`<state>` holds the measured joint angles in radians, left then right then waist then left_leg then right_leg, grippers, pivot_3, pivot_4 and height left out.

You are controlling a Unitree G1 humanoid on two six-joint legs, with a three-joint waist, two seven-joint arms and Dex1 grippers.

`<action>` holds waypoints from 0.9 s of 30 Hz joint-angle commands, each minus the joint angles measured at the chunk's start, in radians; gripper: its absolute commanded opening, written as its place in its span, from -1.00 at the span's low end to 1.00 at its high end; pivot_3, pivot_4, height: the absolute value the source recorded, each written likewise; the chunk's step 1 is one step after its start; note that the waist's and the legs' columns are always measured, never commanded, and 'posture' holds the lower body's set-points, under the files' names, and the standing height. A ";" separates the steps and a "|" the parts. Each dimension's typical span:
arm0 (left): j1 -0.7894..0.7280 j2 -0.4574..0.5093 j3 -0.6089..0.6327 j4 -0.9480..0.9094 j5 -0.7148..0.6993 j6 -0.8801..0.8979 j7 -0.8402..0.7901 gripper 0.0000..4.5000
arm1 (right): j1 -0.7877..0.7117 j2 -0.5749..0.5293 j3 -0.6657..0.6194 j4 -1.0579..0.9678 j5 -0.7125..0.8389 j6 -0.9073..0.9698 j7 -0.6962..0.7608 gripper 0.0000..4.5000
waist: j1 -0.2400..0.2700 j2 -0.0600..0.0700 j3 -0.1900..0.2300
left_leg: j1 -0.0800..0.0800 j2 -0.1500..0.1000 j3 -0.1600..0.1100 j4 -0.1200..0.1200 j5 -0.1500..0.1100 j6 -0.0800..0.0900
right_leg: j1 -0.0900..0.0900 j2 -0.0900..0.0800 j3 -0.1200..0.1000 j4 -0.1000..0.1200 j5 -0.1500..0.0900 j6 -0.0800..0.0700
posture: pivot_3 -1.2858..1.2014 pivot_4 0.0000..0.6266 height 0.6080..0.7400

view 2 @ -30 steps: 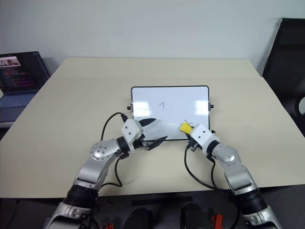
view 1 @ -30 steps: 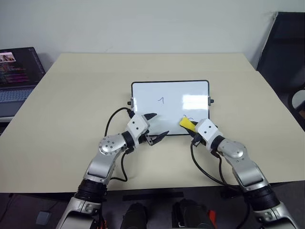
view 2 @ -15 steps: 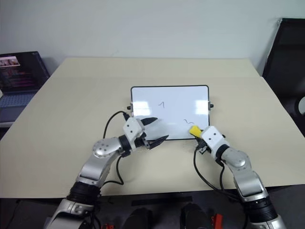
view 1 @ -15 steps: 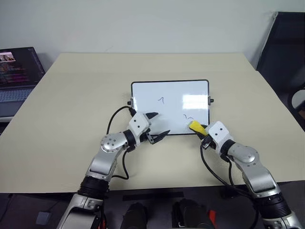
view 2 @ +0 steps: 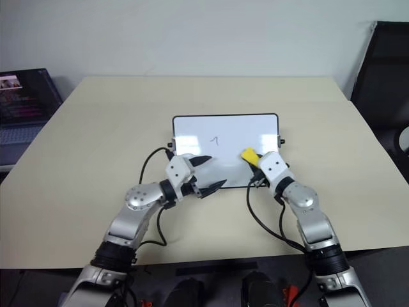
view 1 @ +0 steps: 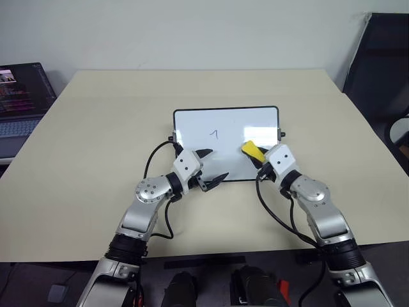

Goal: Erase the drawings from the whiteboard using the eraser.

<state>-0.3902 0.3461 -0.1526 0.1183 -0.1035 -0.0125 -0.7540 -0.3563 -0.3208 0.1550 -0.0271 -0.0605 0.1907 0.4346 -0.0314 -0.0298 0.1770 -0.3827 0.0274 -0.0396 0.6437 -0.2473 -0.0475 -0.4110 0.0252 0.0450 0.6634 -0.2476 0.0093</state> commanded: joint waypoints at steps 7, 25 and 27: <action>0.011 0.009 0.010 -0.051 -0.002 -0.011 0.012 1.00 | -0.021 -0.060 0.021 0.016 -0.080 0.079 -0.001 -0.51 | 0.000 0.000 0.000 | 0.001 0.000 0.000 0.001 0.000 0.000 | 0.001 0.000 0.000 0.001 0.000 0.000 | 0.03 -0.52 1.00; -0.019 -0.021 -0.012 -0.008 0.000 -0.027 -0.004 1.00 | 0.209 -0.178 -0.069 -0.222 -0.033 0.294 0.043 -0.51 | 0.002 -0.001 -0.001 | 0.003 -0.001 0.000 0.002 0.000 0.000 | 0.004 -0.001 0.000 0.000 0.000 0.000 | 0.03 -0.52 1.00; -0.021 -0.023 -0.011 -0.002 -0.001 -0.031 -0.006 1.00 | 0.207 -0.179 -0.076 -0.233 -0.034 0.305 0.038 -0.51 | 0.002 -0.001 -0.001 | 0.003 -0.001 0.000 0.002 0.000 0.000 | 0.004 -0.001 0.000 0.000 0.000 0.000 | 0.03 -0.52 1.00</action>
<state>-0.3921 0.3270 -0.1623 0.1299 -0.1001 -0.0190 -0.7561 -0.1619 -0.4826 0.1105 -0.2733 -0.0923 0.4512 0.4821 -0.0292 -0.0307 0.1764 -0.3795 0.0266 -0.0399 0.6456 -0.2472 -0.0475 -0.4069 0.0239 0.0446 0.6632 -0.2474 0.0098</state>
